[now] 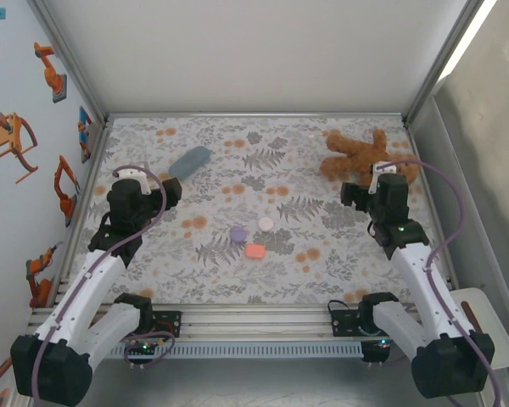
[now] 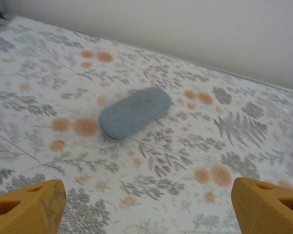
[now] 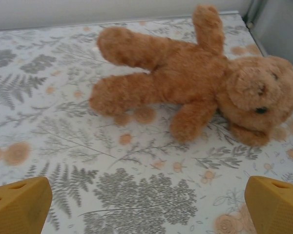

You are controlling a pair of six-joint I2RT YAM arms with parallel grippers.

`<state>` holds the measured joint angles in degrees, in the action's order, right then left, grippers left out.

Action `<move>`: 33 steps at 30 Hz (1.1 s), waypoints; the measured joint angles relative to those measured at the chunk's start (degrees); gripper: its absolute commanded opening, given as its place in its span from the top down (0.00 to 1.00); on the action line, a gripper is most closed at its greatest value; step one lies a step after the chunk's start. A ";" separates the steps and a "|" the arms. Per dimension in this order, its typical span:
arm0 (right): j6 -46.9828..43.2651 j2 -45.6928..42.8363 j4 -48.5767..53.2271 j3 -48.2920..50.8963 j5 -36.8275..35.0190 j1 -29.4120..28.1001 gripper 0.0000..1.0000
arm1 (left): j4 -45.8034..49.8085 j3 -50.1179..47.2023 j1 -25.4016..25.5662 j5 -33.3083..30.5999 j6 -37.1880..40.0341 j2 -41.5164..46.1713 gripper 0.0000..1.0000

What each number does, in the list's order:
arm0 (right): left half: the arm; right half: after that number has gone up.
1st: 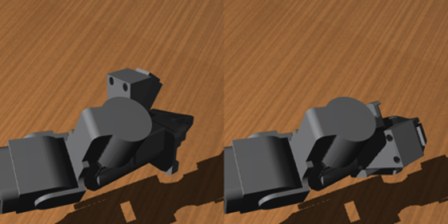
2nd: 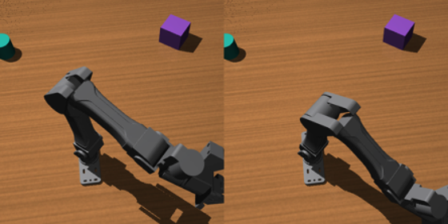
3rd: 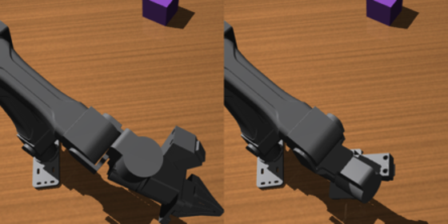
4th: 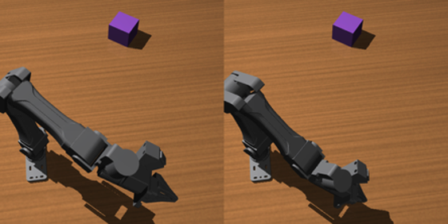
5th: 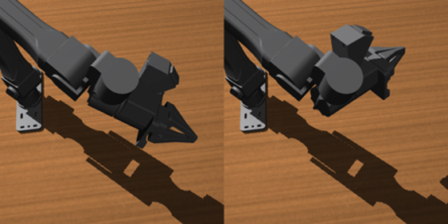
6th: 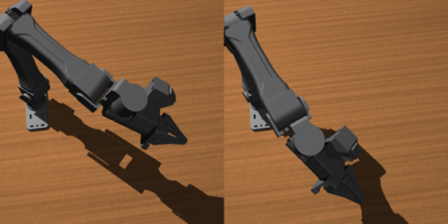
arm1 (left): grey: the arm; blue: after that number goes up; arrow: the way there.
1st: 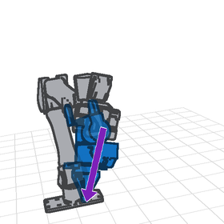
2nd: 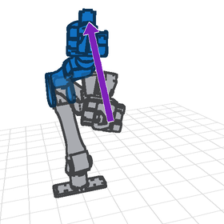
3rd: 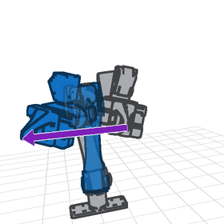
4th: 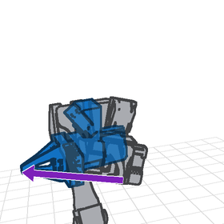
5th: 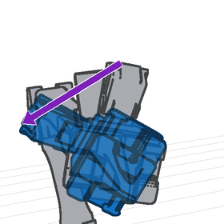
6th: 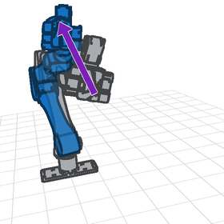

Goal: Insert wireless bluetooth earbuds into charging case

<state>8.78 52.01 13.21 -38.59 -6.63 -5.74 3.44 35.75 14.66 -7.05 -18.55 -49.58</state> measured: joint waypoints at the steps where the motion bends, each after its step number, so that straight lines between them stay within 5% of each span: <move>1: -0.33 0.52 -2.16 1.86 -0.11 0.94 0.00 | -1.46 -0.83 -0.48 -1.62 1.11 0.11 0.08; 9: -3.89 10.54 -26.93 15.17 1.03 2.80 0.00 | -11.96 -7.63 -5.51 -10.80 6.64 -5.01 0.05; 21: -7.50 33.44 -58.25 19.06 11.87 8.46 0.00 | -28.33 -13.29 -7.98 -9.81 13.33 -13.40 0.03; 33: -5.33 36.59 -62.07 18.03 14.53 10.54 0.00 | -46.77 -18.27 -11.56 -0.94 16.31 -26.62 0.04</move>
<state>3.44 88.60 -48.86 -20.56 7.90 4.80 -43.33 17.47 3.09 -7.99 -2.24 -76.20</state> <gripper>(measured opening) 0.997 0.965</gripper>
